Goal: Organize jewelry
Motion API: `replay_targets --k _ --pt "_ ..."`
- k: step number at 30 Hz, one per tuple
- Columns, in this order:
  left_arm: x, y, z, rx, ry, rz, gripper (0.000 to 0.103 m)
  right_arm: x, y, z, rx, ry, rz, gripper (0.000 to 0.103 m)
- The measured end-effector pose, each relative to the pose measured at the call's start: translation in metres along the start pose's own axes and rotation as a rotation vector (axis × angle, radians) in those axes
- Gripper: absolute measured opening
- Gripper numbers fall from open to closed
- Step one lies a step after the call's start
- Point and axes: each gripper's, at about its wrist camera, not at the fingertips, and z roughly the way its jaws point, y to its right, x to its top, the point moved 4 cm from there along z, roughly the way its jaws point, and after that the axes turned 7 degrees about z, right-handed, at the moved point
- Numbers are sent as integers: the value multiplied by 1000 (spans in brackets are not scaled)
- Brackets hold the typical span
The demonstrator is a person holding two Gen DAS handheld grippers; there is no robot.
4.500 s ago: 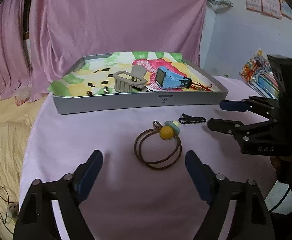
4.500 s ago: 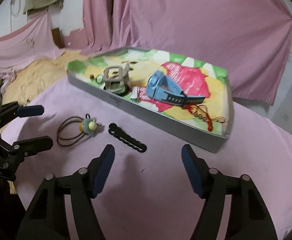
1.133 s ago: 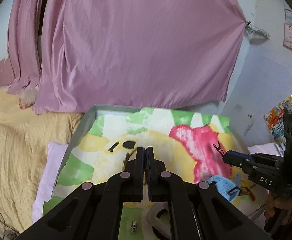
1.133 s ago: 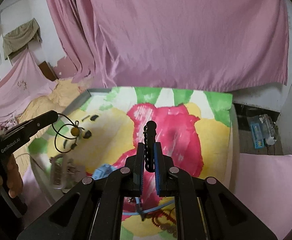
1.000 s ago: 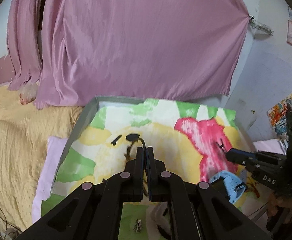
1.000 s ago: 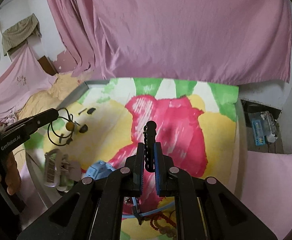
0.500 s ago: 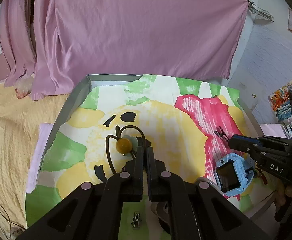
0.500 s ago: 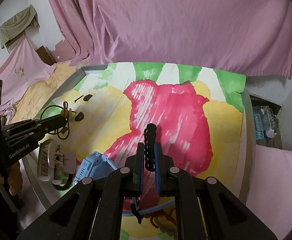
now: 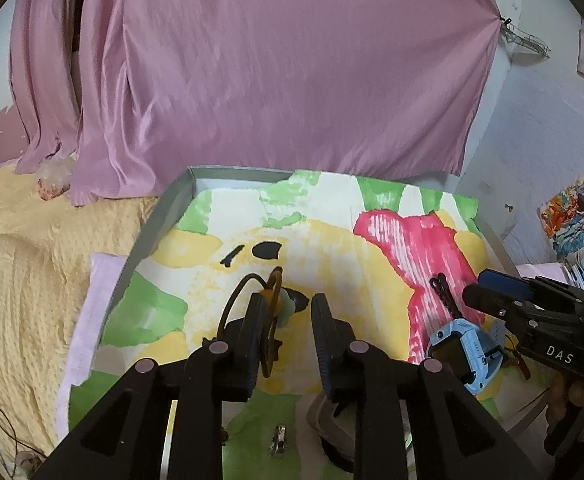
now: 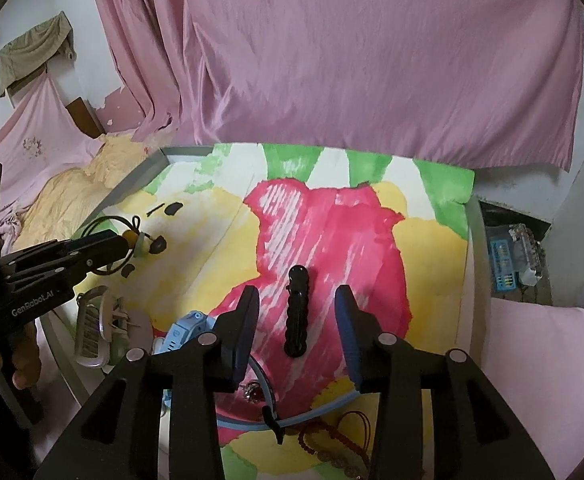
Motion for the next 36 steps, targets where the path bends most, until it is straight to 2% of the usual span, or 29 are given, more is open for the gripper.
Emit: replay_targets --k 4,6,7,10,16,19,22,26,28,31,36 --pt "3 -1 -6 6 27 -1 23 1 -1 -9 0 46 -3 36" --pt "4 -1 -10 6 44 -1 27 3 0 -16 4 71 -1 40" --pt "4 -1 -12 4 54 -2 34 4 -1 -19 3 87 -1 42" --pt "6 -2 -21 0 103 -15 61 5 -1 -31 5 140 8 45" --pt "9 -5 -31 2 158 -29 65 4 -1 -48 -3 229 38 47" --pt "10 -6 -37 14 190 -30 78 1 -2 -57 -16 265 44 53" --pt "10 -6 -42 25 215 -25 80 -1 -2 -65 -30 307 51 59" --pt "7 -7 -51 52 261 -32 96 -4 0 -75 -45 352 68 69" --pt "5 -7 -55 66 280 -34 102 -6 -1 -80 -48 371 71 74" --pt "2 -5 -61 83 299 -21 102 -11 -2 -87 -55 396 69 83" --pt "-4 -3 -73 103 332 -8 102 -16 -5 -97 -64 429 68 86"
